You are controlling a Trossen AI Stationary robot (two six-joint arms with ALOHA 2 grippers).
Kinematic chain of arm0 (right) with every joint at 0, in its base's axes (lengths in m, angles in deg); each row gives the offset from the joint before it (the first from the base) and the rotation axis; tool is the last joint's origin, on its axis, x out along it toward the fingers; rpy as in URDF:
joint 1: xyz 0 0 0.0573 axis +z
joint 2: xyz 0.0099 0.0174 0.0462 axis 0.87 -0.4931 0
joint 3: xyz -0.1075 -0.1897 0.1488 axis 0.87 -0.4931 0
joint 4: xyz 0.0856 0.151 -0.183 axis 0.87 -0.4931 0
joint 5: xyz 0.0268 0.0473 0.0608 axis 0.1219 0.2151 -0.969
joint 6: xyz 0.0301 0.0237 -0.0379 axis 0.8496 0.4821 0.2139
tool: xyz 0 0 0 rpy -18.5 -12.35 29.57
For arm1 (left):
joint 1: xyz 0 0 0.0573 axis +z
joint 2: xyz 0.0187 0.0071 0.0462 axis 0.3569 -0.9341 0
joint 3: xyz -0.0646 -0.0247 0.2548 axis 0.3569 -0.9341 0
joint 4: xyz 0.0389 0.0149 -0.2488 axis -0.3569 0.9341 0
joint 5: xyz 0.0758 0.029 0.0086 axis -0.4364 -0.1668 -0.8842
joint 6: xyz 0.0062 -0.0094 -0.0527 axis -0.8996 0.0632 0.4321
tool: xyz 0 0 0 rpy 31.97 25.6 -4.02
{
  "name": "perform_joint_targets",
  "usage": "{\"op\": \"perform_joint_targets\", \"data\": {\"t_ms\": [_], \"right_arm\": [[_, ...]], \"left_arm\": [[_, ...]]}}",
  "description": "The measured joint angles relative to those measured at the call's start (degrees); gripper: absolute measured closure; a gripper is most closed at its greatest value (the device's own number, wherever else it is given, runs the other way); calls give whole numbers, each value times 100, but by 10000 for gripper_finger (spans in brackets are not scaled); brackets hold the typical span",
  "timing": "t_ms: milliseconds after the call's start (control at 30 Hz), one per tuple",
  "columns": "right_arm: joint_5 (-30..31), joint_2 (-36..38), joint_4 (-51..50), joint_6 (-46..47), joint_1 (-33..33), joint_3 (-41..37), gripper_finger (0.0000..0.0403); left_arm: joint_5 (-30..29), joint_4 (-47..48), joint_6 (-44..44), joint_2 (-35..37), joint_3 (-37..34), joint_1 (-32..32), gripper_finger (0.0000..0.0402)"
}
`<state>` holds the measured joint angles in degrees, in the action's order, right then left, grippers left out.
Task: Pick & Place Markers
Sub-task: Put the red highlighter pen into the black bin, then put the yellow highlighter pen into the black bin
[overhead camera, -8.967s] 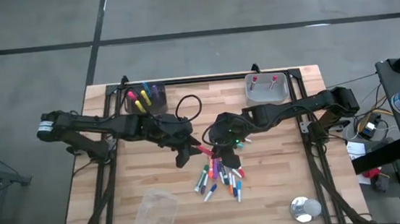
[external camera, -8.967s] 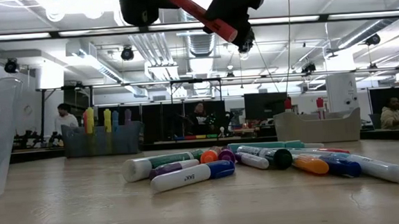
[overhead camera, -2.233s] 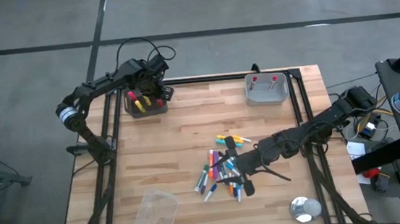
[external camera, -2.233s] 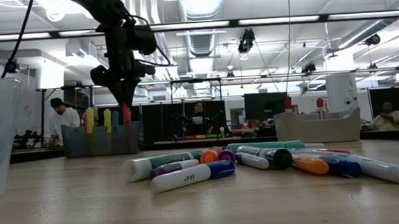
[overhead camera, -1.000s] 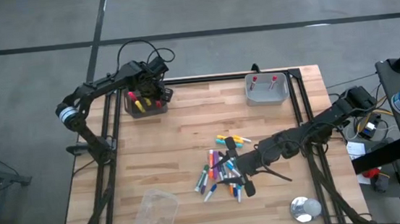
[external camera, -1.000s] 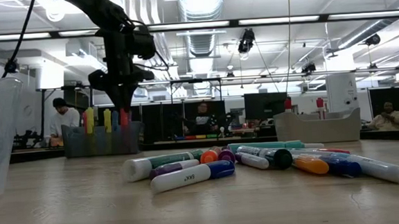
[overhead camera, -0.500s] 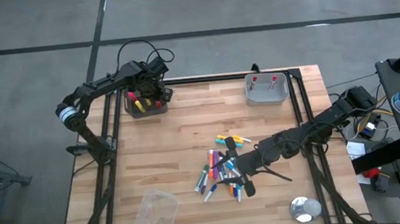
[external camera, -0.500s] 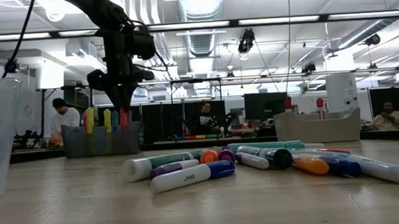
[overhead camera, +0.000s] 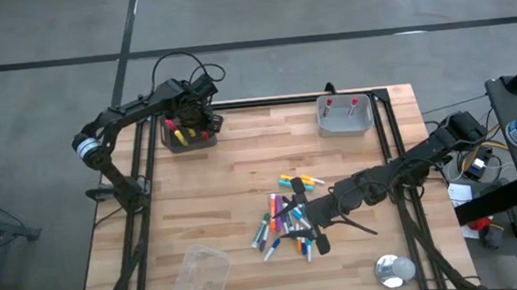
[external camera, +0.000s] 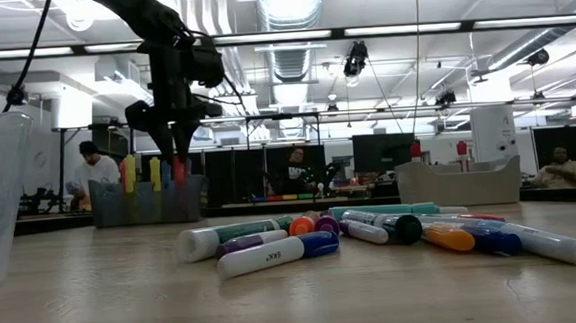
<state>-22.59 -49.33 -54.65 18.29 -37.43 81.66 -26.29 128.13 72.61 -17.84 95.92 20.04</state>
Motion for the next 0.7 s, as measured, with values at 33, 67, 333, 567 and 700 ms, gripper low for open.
{"op": "perform_joint_targets", "data": {"t_ms": [33, 67, 333, 567, 700], "right_arm": [[0, 0, 0, 0, 0, 0, 177], [0, 0, 0, -1, 0, 0, 177], [0, 0, 0, -1, 0, 0, 177], [0, 0, -4, -1, 0, 0, 177], [-2, 0, -45, -1, 0, 0, 177]], "left_arm": [[1, 3, 2, 6, 0, 0, 282], [4, 7, 2, 12, 0, -1, 282], [24, 225, -9, 89, 289, 1, 282], [28, 790, -64, 89, 892, 1, 282], [56, 1089, -63, 89, 1197, -15, 282]]}}
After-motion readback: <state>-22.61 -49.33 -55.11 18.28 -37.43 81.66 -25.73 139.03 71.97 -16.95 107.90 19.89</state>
